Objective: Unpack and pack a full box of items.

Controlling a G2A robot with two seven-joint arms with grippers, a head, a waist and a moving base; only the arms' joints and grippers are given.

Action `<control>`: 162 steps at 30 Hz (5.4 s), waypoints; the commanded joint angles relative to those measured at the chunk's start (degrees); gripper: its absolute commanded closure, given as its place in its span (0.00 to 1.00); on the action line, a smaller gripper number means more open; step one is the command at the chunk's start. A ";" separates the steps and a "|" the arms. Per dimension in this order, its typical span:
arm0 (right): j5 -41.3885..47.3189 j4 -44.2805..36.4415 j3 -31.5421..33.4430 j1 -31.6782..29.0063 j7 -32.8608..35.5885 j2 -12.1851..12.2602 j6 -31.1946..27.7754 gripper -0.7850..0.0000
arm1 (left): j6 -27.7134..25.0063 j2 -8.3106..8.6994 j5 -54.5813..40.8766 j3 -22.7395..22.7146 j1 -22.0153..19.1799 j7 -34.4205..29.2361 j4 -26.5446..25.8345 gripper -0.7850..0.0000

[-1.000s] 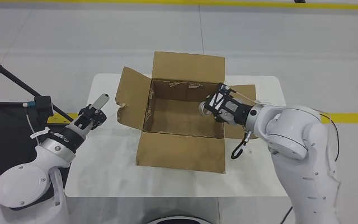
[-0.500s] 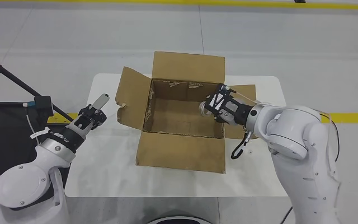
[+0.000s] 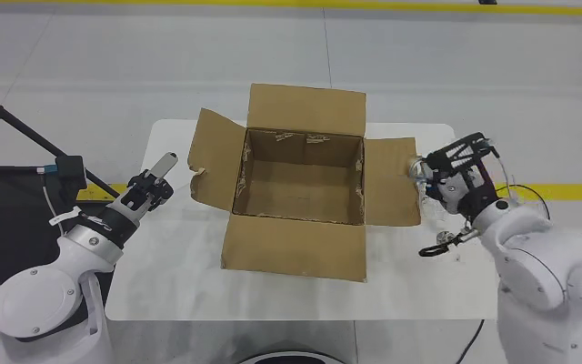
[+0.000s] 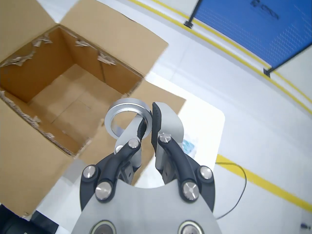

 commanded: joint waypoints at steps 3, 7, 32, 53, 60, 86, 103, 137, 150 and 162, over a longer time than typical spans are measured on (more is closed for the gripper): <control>1.35 5.45 7.25 -4.04 -0.33 0.32 3.28 1.00 | 0.00 0.00 0.00 0.00 0.00 0.00 0.00 0.00; 4.67 16.06 10.53 -1.86 -0.37 0.83 3.18 1.00 | 0.00 0.00 0.00 0.00 0.00 0.00 0.00 0.00; -4.87 60.20 1.29 23.04 2.46 4.26 -4.15 1.00 | 0.00 0.00 0.00 0.00 0.00 0.00 0.00 0.00; -5.79 69.62 -5.28 28.22 2.80 5.13 -6.43 0.75 | 0.00 0.00 0.00 0.00 0.00 0.00 0.00 0.00; -5.42 64.03 -3.77 26.13 2.77 6.01 -4.81 0.50 | 0.00 0.00 0.00 0.00 0.00 0.00 0.00 0.00; 37.14 30.98 -3.35 11.78 4.97 6.98 -9.87 0.00 | 0.00 0.00 0.00 0.00 0.00 0.00 0.00 0.00; 38.47 35.57 -13.46 18.48 5.64 7.25 -7.47 0.00 | 0.00 0.00 0.00 0.00 0.00 0.00 0.00 0.00; 36.07 21.42 -6.17 9.81 0.88 10.82 -13.40 0.00 | 0.00 0.00 0.00 0.00 0.00 0.00 0.00 0.00; 34.51 12.37 -0.53 1.41 -0.49 11.71 -15.42 0.00 | 0.00 0.00 0.00 0.00 0.00 0.00 0.00 0.00; 34.51 12.37 -0.53 1.41 -0.49 11.71 -15.42 0.00 | 0.00 0.00 0.00 0.00 0.00 0.00 0.00 0.00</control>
